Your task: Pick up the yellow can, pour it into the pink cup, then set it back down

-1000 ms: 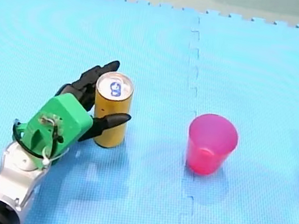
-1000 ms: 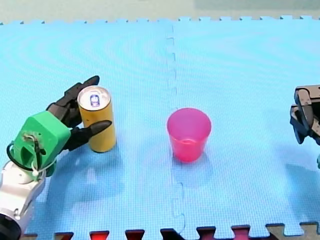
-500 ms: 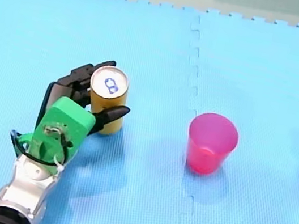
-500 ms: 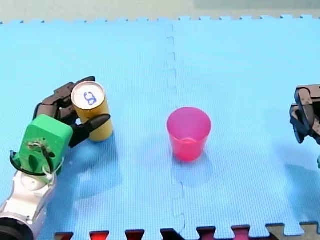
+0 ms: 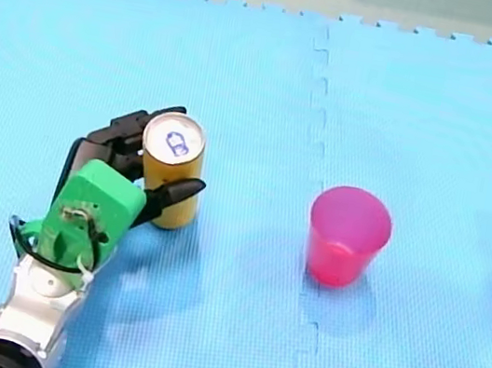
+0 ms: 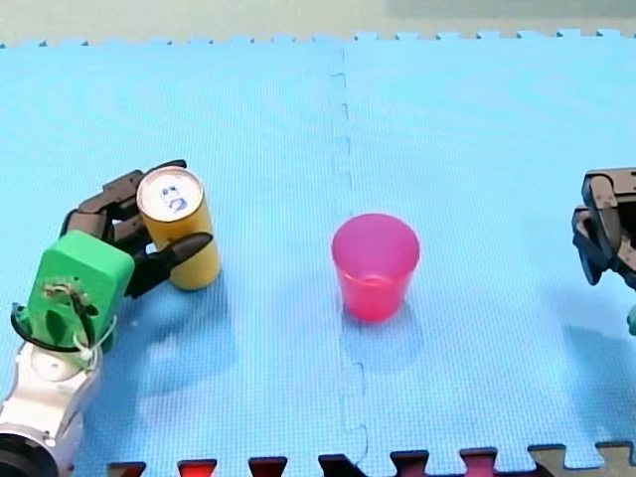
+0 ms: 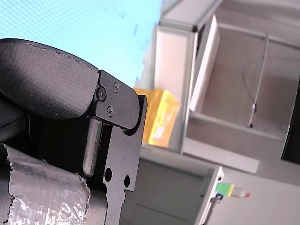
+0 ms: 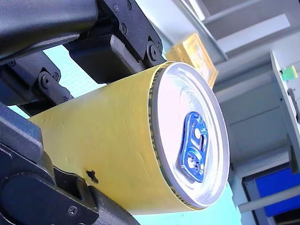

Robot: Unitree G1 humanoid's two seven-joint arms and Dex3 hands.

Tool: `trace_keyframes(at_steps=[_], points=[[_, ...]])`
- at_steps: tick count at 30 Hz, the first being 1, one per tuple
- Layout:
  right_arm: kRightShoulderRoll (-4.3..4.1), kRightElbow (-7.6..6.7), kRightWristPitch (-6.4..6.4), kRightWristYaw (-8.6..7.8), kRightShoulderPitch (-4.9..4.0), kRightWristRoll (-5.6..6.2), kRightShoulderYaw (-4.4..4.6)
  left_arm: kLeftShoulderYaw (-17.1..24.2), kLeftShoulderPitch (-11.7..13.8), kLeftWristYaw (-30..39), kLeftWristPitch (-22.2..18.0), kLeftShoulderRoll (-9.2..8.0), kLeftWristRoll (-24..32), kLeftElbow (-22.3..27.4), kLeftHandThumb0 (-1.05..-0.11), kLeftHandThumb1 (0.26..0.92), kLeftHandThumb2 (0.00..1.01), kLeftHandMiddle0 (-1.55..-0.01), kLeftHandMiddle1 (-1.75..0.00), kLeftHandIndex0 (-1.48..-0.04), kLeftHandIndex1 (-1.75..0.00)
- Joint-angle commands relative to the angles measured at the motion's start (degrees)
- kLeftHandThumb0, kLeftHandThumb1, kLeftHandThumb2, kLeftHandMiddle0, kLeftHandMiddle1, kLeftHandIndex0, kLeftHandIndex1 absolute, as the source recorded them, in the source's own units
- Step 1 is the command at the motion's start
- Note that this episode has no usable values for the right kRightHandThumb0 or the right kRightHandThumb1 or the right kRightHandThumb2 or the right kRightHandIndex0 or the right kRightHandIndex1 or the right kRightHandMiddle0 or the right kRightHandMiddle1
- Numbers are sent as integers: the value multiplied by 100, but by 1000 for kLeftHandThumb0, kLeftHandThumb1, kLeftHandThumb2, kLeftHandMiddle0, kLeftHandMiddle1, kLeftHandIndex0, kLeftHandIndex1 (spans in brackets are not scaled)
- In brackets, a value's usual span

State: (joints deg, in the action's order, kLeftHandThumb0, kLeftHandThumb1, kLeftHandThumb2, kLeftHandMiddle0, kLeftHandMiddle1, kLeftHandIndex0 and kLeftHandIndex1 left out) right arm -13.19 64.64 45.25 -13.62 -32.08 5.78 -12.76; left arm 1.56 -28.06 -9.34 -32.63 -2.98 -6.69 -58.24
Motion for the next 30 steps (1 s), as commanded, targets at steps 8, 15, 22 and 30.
trace_keyframes(at_steps=[8, 15, 22, 30], points=[[25, 38, -25, 17, -66, -6, 11, 11, -270, -13, 283, -76, -3, 611, -363, 831, 0, -1354, -6, -1211, 0], [44, 82, -33, 79, -96, -53, 39, -37, -433, -119, 138, 35, -71, 677, -383, 829, 0, -1362, -7, -1211, 0], [62, 170, -24, 152, -136, -115, 67, -111, -599, -288, 177, 92, -224, 652, -379, 822, 0, -1385, -12, -1213, -1], [98, 259, 16, 176, -193, -163, 73, -184, -743, -353, 199, 138, -295, 549, -386, 813, 0, -1395, -10, -1215, -1]])
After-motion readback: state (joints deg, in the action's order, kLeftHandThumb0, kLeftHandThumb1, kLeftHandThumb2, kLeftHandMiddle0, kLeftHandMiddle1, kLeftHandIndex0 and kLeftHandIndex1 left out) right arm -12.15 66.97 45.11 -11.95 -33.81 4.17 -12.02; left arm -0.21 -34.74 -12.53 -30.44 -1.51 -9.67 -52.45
